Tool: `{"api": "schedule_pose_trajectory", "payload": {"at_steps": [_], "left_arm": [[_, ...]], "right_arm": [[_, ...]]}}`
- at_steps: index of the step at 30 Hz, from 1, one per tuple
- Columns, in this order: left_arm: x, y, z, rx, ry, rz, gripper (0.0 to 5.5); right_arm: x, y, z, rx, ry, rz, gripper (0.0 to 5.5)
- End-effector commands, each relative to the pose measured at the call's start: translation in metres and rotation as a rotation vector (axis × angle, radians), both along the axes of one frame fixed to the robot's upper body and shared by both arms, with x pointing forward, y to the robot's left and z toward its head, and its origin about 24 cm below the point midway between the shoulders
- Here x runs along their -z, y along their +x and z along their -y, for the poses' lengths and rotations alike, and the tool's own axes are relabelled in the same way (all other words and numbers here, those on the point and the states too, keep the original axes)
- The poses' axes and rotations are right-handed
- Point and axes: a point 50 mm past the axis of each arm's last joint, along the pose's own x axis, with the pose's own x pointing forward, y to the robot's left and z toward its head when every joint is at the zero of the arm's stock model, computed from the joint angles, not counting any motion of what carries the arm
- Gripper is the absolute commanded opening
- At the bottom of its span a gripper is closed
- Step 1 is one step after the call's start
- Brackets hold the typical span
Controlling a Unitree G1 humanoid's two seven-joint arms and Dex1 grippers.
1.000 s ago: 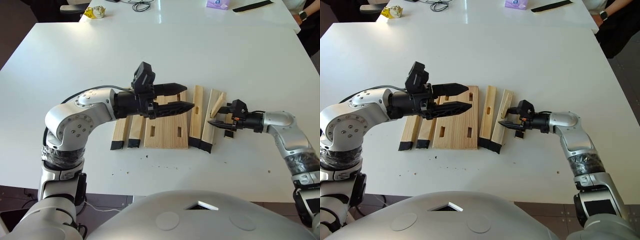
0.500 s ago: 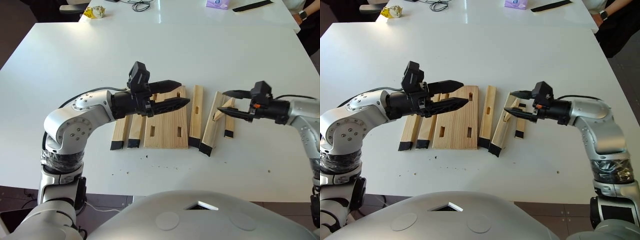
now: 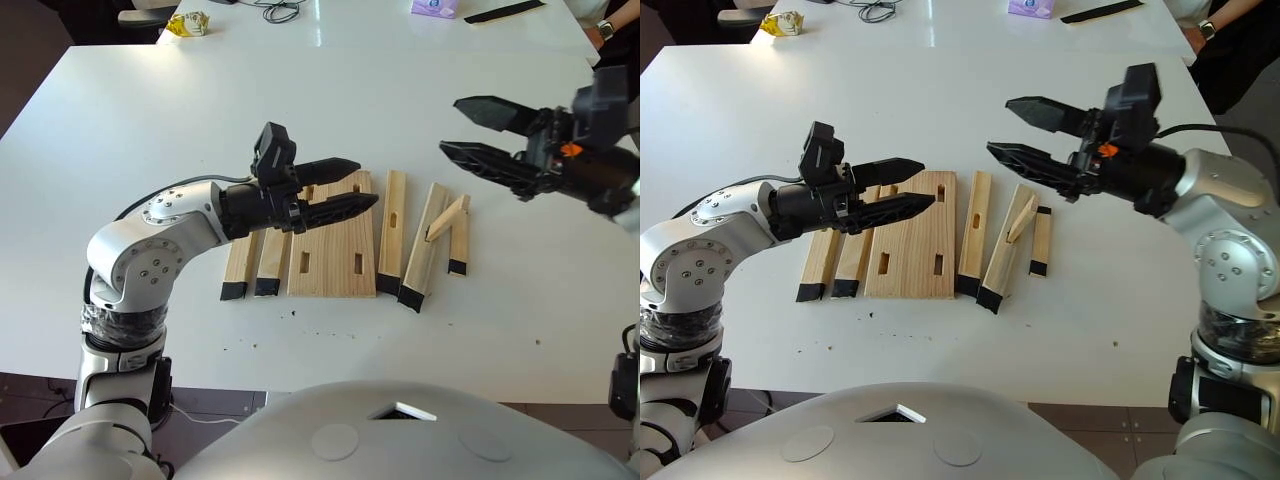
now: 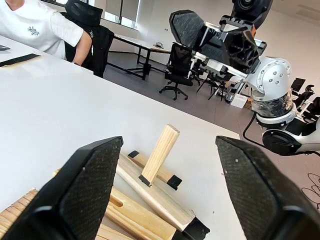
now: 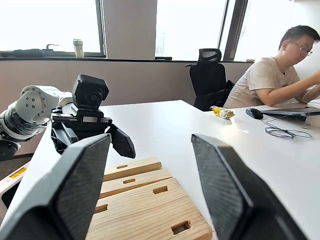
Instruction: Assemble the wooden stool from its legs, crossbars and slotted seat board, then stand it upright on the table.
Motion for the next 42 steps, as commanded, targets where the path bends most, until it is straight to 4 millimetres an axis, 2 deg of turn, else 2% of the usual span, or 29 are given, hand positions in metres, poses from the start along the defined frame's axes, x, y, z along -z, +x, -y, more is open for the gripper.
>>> {"api": "schedule_pose_trajectory", "payload": {"at_steps": [1,6,8,19,24,27,29,32,34,37,42], "left_arm": [[-0.003,0.003,0.001,0.016,0.016,0.007,3.46],[-0.003,0.003,-0.001,0.035,0.028,-0.002,3.46],[-0.004,0.005,-0.002,0.041,0.031,-0.004,3.46],[-0.005,0.005,-0.003,0.033,0.028,-0.006,3.46],[-0.006,0.005,-0.003,0.043,0.03,-0.009,3.46],[-0.006,0.006,-0.002,0.051,0.036,-0.012,3.46],[-0.006,0.006,-0.002,0.054,0.04,-0.014,3.46],[-0.008,0.008,-0.001,0.073,0.044,-0.016,3.46],[-0.008,0.008,-0.002,0.077,0.045,-0.017,3.46],[-0.008,0.009,-0.003,0.065,0.044,-0.02,3.46],[-0.006,0.005,-0.002,0.042,0.027,-0.022,3.46]], "right_arm": [[0.011,0.006,-0.007,0.024,0.004,-0.01,2.95],[0.046,0.01,-0.001,0.081,-0.039,-0.084,2.95],[0.049,0.009,0.004,0.107,-0.041,-0.085,2.95],[-0.004,0.007,0.009,0.078,0.121,0.037,2.95],[-0.006,0.006,0.006,0.082,0.139,0.042,2.95],[0.021,0.008,0.002,0.107,0.105,-0.028,2.95],[0.05,0.01,-0.003,0.129,0.079,-0.106,2.95],[0.092,0.0,-0.013,0.152,0.019,-0.202,2.95],[0.103,-0.009,-0.018,0.148,0.004,-0.219,2.95],[0.089,-0.009,-0.018,0.161,0.054,-0.173,2.95],[0.043,-0.006,-0.014,0.172,0.139,-0.053,2.95]]}}
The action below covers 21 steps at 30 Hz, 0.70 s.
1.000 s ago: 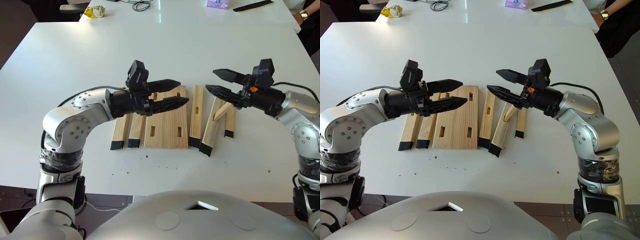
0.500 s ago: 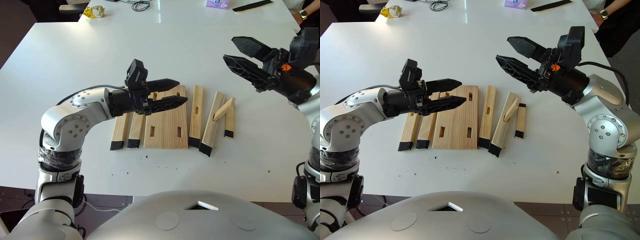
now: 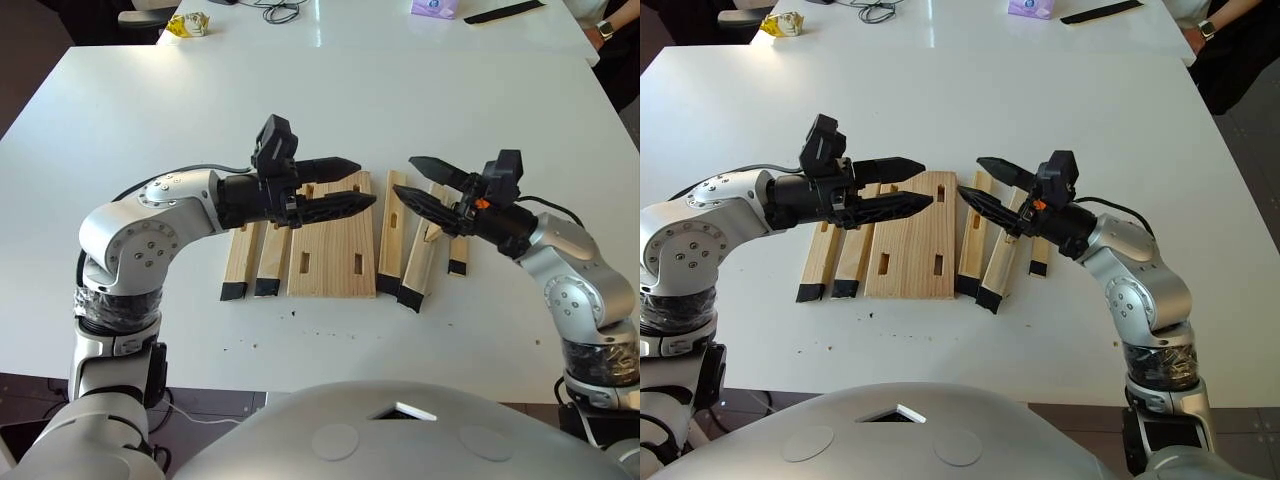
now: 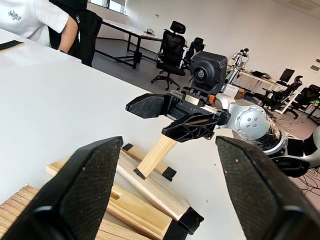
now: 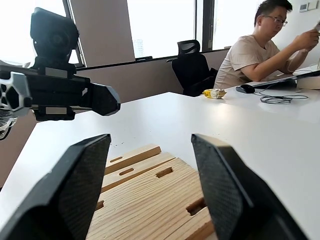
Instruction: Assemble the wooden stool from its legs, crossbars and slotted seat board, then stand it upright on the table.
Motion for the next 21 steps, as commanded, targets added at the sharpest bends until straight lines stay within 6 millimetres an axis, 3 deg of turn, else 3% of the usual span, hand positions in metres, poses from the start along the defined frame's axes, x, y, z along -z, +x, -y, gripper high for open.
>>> {"api": "schedule_pose_trajectory", "payload": {"at_steps": [1,8,14,18,21], "left_arm": [[0.0,-0.003,0.0,-0.025,-0.014,0.002,3.46],[0.005,-0.007,0.001,-0.064,-0.032,-0.003,3.46],[0.007,-0.008,-0.005,-0.087,-0.025,-0.001,3.46],[0.01,-0.01,-0.006,-0.095,-0.027,-0.006,3.46],[0.012,-0.012,-0.005,-0.102,-0.031,-0.008,3.46]], "right_arm": [[-0.039,0.001,0.005,0.02,0.042,0.097,2.95],[-0.077,-0.012,0.006,-0.027,0.091,0.16,2.95],[-0.091,-0.058,-0.003,-0.309,0.297,-0.065,2.95],[-0.068,-0.075,-0.012,-0.391,0.22,-0.224,2.95],[-0.03,-0.08,-0.009,-0.365,0.065,-0.366,2.95]]}}
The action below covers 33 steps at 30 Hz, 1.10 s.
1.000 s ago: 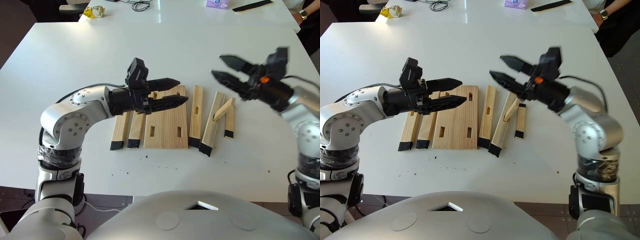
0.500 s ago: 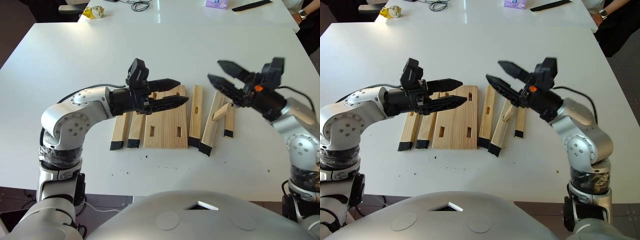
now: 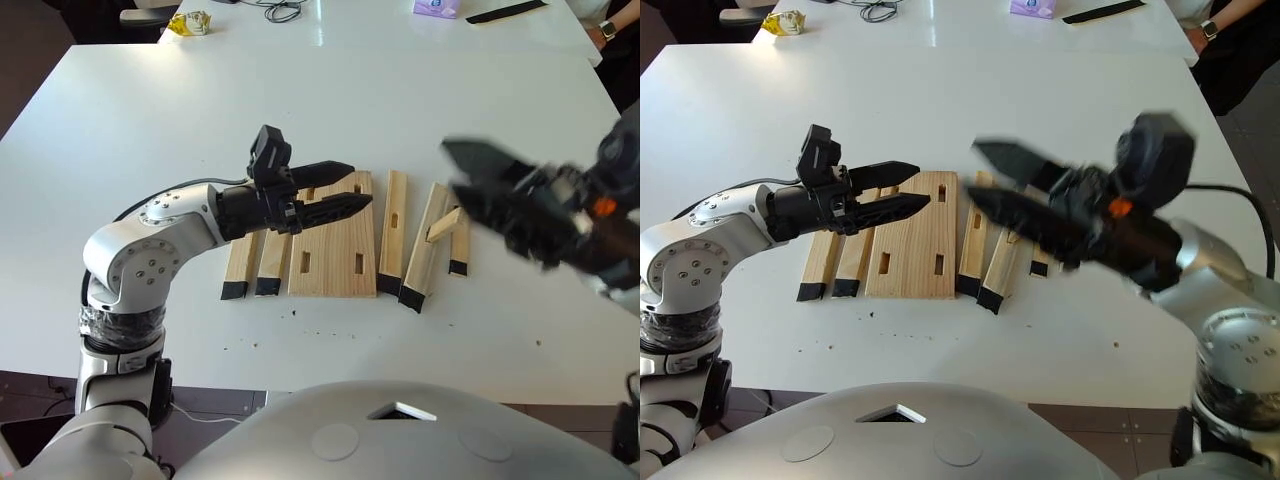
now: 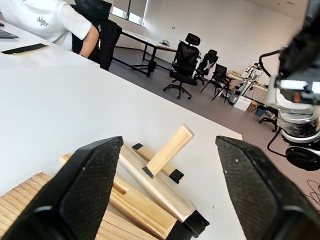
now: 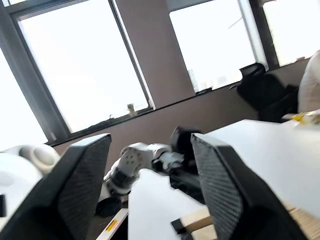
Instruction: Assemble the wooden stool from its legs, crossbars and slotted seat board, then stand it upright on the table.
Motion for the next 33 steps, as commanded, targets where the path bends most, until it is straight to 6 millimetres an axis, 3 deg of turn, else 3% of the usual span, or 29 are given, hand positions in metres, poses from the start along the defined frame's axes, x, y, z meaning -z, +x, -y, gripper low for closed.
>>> {"api": "schedule_pose_trajectory", "payload": {"at_steps": [1,6,13,24,33], "left_arm": [[0.001,-0.003,0.0,-0.014,-0.001,0.011,3.46],[0.004,-0.003,0.001,-0.024,-0.004,0.006,3.46],[0.005,-0.004,0.002,-0.025,-0.012,0.004,3.46],[0.007,-0.008,0.002,-0.053,-0.024,0.0,3.46],[0.01,-0.013,0.003,-0.071,-0.038,-0.011,3.46]], "right_arm": [[0.051,-0.006,0.004,-0.002,-0.26,-0.129,2.95],[0.105,-0.005,0.015,0.055,-0.458,-0.177,2.95],[0.14,-0.002,0.021,0.082,-0.587,-0.113,2.95],[0.142,-0.008,0.046,0.009,-0.706,-0.091,2.95],[0.139,-0.002,0.061,-0.018,-0.82,-0.041,2.95]]}}
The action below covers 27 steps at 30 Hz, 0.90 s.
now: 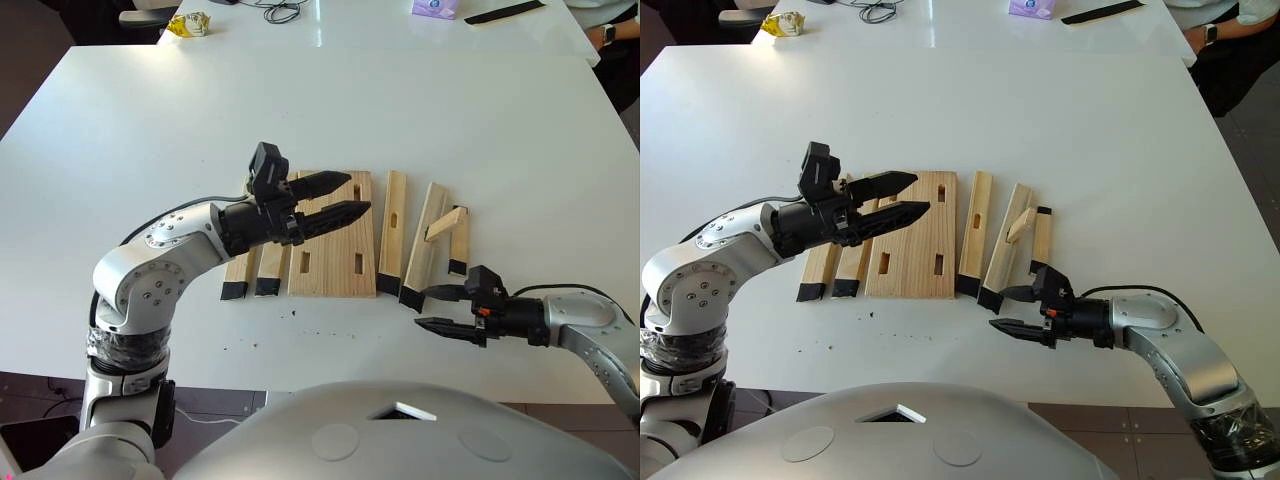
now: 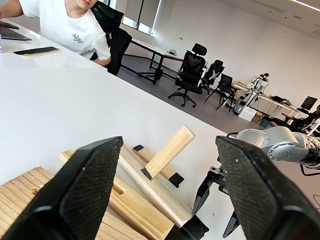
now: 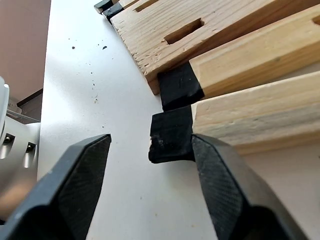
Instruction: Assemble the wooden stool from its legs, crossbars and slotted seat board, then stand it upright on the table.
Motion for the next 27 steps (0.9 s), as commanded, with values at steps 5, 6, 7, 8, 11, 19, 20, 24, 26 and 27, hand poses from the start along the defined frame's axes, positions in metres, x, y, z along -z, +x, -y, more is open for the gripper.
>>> {"api": "schedule_pose_trajectory", "payload": {"at_steps": [5,6,7,8,11,19,20,24,26,27], "left_arm": [[0.001,-0.004,0.0,-0.022,-0.006,0.0,3.46],[0.001,-0.005,0.0,-0.027,-0.007,-0.001,3.46],[0.001,-0.006,0.0,-0.031,-0.008,-0.001,3.46],[0.002,-0.007,0.0,-0.037,-0.01,-0.002,3.46],[0.002,-0.008,0.0,-0.05,-0.014,-0.005,3.46],[0.004,-0.01,-0.002,-0.073,-0.019,-0.012,3.46],[0.004,-0.01,-0.002,-0.074,-0.02,-0.012,3.46],[0.003,-0.008,0.0,-0.062,-0.023,-0.008,3.46],[0.002,-0.006,0.001,-0.05,-0.022,-0.005,3.46],[0.002,-0.006,0.001,-0.047,-0.021,-0.005,3.46]], "right_arm": [[-0.007,0.009,0.031,-0.03,-0.186,0.065,2.95],[-0.009,0.012,0.034,-0.034,-0.199,0.072,2.95],[-0.01,0.014,0.037,-0.035,-0.211,0.079,2.95],[-0.013,0.016,0.04,-0.039,-0.218,0.086,2.95],[-0.017,0.022,0.045,-0.046,-0.244,0.11,2.95],[-0.049,0.021,0.008,0.065,-0.01,0.113,2.95],[-0.051,0.019,0.0,0.053,0.032,0.1,2.95],[-0.048,0.017,-0.02,0.048,0.092,0.072,2.95],[-0.042,0.018,-0.024,0.061,0.091,0.068,2.95],[-0.038,0.018,-0.027,0.065,0.092,0.06,2.95]]}}
